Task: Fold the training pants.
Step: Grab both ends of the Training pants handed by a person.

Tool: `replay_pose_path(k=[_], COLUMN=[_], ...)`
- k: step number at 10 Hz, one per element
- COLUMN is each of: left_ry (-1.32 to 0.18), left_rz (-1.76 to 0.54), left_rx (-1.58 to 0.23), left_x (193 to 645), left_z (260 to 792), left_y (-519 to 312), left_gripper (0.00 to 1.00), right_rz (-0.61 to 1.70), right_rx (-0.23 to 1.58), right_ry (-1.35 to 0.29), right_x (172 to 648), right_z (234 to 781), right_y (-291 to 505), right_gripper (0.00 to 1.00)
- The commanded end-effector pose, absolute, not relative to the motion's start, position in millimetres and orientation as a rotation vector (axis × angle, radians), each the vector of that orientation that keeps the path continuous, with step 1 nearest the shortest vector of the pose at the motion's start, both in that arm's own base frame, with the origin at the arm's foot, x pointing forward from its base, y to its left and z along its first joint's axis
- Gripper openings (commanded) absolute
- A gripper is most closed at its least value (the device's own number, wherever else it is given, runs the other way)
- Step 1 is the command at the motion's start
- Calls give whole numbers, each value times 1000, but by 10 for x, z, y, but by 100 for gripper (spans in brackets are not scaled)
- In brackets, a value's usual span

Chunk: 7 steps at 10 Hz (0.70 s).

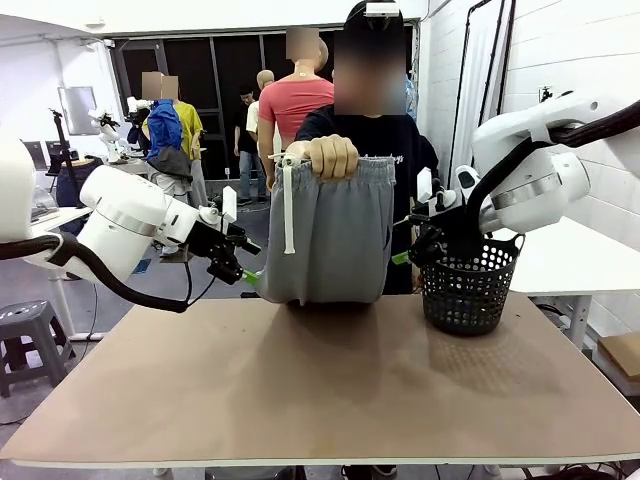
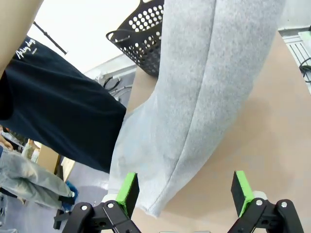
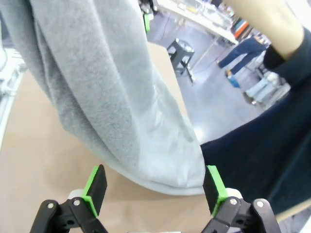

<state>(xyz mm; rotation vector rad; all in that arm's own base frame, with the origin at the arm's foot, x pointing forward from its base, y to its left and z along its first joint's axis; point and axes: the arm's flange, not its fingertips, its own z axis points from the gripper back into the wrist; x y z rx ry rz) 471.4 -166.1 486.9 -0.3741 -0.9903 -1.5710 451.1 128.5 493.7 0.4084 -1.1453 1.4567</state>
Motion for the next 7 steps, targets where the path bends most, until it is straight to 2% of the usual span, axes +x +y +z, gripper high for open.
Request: replay_pose_path(k=[1, 7], left_ry=[-1046, -1158], left_rz=[-1608, -1648], left_rx=[-412, -483], left_x=[4744, 4631], left_z=[4803, 4887], left_y=[-1701, -1739], left_gripper=[100, 100], right_rz=[1484, 1479], right_rx=[435, 533], right_ry=[-1135, -1223], right_x=[4597, 4604], right_z=[4803, 4590], right_y=[1278, 1404], right_gripper=[100, 100])
